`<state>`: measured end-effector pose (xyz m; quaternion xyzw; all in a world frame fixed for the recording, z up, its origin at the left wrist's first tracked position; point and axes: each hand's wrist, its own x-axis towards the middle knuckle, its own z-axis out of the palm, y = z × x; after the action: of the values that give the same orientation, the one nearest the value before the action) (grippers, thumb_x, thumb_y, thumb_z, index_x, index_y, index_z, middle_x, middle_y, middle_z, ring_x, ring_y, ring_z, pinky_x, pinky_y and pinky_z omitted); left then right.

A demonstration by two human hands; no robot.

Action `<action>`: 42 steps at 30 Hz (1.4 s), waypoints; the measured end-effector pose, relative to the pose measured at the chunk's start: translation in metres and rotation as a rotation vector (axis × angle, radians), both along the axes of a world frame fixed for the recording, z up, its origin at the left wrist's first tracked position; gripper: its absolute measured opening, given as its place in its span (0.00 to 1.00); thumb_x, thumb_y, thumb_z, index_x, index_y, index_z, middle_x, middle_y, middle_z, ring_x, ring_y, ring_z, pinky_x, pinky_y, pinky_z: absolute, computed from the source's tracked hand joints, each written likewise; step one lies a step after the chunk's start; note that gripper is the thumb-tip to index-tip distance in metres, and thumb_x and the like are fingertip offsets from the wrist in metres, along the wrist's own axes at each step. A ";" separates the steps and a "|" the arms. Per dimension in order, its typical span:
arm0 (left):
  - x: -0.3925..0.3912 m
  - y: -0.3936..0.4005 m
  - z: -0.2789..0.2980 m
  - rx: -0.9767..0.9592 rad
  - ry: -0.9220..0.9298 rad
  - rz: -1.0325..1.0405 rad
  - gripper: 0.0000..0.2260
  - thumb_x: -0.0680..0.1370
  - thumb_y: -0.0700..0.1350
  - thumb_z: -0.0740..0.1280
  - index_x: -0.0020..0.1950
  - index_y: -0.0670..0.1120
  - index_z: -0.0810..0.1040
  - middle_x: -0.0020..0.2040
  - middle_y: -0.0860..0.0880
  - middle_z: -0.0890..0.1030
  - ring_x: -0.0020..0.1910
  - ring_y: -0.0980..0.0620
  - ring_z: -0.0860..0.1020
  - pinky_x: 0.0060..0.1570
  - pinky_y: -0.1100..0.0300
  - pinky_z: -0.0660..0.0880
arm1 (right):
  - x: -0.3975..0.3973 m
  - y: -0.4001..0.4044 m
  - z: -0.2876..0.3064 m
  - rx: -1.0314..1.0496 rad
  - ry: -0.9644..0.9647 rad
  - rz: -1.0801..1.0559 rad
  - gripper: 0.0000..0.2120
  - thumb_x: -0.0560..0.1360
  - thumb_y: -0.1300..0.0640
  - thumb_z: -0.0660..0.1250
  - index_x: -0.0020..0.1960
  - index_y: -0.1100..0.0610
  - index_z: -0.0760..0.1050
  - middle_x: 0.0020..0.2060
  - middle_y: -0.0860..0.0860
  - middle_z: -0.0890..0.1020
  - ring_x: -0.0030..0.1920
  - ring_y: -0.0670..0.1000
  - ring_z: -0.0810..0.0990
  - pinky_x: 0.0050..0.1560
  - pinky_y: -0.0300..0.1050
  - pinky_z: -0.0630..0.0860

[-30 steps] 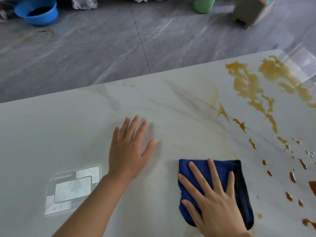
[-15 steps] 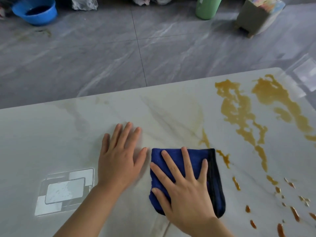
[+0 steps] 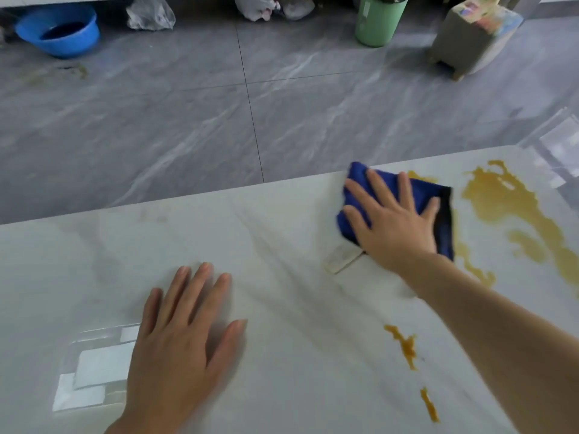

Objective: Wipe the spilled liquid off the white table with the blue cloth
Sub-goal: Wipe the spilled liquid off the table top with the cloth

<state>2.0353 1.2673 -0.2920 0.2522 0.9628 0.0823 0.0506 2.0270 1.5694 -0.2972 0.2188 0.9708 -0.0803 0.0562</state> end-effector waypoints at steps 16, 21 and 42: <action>0.002 0.004 0.006 0.011 -0.046 0.041 0.31 0.76 0.66 0.43 0.69 0.50 0.69 0.71 0.50 0.66 0.71 0.52 0.60 0.68 0.50 0.55 | -0.032 -0.002 -0.006 0.027 0.021 0.191 0.26 0.74 0.35 0.38 0.72 0.35 0.43 0.76 0.41 0.45 0.75 0.58 0.38 0.64 0.75 0.40; 0.004 0.001 0.005 0.017 -0.057 0.053 0.31 0.76 0.65 0.43 0.69 0.51 0.69 0.72 0.51 0.66 0.72 0.53 0.58 0.69 0.52 0.53 | 0.018 0.053 0.000 0.021 -0.062 -0.089 0.29 0.71 0.33 0.33 0.72 0.34 0.41 0.75 0.41 0.42 0.75 0.56 0.36 0.66 0.74 0.40; 0.002 -0.001 0.000 0.012 -0.015 0.003 0.32 0.76 0.65 0.42 0.69 0.49 0.69 0.71 0.47 0.68 0.71 0.49 0.61 0.67 0.47 0.55 | 0.086 0.024 0.005 0.000 -0.097 -0.101 0.29 0.69 0.32 0.28 0.70 0.32 0.36 0.74 0.39 0.37 0.74 0.54 0.33 0.67 0.72 0.40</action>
<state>2.0373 1.2661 -0.2916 0.2503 0.9623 0.0903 0.0563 2.1126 1.5931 -0.2926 0.2712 0.9547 -0.0722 0.0988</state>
